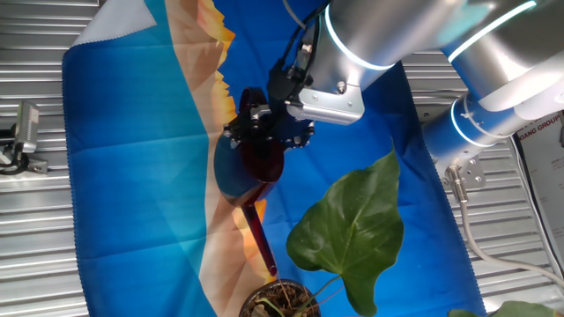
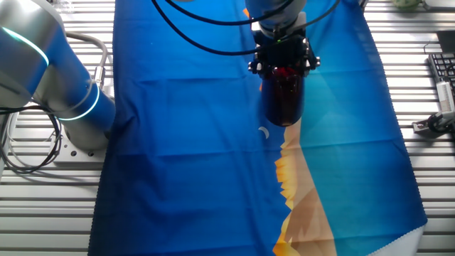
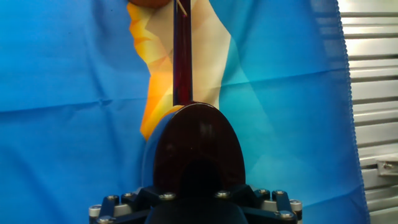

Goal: Water the plant

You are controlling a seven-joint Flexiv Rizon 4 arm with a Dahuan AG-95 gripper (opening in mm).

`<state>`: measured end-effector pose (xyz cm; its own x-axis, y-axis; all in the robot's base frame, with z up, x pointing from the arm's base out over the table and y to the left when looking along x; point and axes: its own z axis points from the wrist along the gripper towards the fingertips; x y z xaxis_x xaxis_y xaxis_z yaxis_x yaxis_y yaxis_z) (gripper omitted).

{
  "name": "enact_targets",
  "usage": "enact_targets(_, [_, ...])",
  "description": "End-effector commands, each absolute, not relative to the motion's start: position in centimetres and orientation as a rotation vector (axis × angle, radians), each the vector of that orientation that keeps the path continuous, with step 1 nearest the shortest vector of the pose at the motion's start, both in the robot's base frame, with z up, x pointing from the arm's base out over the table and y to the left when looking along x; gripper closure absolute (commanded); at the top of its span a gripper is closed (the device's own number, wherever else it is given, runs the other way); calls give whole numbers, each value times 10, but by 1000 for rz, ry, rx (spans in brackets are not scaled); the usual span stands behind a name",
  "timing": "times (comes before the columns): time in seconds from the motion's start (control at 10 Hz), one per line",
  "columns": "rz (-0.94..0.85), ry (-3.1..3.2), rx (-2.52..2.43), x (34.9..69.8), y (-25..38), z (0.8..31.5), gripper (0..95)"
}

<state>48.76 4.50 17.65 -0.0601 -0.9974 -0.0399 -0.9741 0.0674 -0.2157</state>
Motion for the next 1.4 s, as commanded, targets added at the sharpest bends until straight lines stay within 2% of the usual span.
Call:
enact_targets(0.1, [-191, 2155, -2018, 487, 45, 176, 950])
enact_targets(1.4, [-193, 2109, -2085, 486, 41, 197, 950])
